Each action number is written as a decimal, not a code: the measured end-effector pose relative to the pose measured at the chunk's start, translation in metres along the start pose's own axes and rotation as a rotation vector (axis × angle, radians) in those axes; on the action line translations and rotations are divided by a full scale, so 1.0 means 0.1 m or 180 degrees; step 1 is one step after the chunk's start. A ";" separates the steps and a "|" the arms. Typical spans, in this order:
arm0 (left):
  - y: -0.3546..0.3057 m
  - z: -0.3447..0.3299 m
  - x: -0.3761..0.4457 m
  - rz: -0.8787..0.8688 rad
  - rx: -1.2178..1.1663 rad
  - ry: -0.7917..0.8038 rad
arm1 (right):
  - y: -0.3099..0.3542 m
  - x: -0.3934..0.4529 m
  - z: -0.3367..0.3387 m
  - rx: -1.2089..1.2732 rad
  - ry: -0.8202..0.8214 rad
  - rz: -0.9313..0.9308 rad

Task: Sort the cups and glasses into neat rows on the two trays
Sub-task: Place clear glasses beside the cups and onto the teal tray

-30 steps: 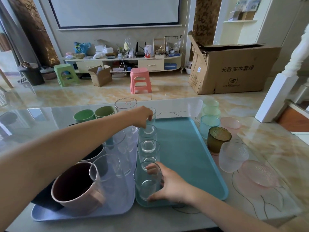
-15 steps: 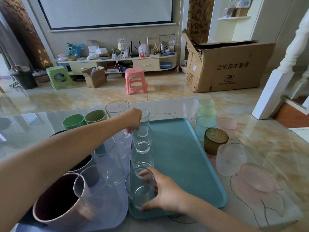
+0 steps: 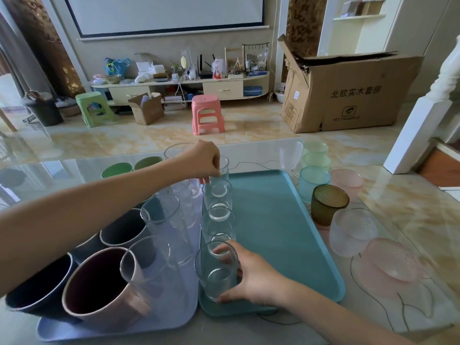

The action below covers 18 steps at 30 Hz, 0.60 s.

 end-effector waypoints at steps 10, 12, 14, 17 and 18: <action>-0.07 -0.59 -0.26 0.0163 0.1107 0.1252 | 0.00 -0.01 -0.01 0.0044 0.0019 -0.0035; -0.02 -0.65 -0.26 0.0220 0.1067 0.1337 | -0.01 -0.01 -0.01 0.0002 0.0033 -0.0047; 0.00 -0.68 -0.27 0.0229 0.0982 0.1371 | 0.00 -0.01 -0.01 -0.0032 0.0042 -0.0054; 0.00 -0.67 -0.27 0.0194 0.0886 0.1345 | 0.01 -0.02 0.00 -0.0118 0.0062 -0.0052; 0.00 -0.66 -0.27 0.0178 0.0893 0.1328 | 0.02 -0.02 0.01 -0.0142 0.0057 -0.0052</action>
Point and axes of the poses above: each hand's wrist, its own x-axis towards the middle knuckle, its own z-axis out of the back of the hand, y = z × x, the point moved 7 cm from there along x, towards the middle knuckle, and after that the axes turned 12 degrees about -x, right-handed, at the moved point
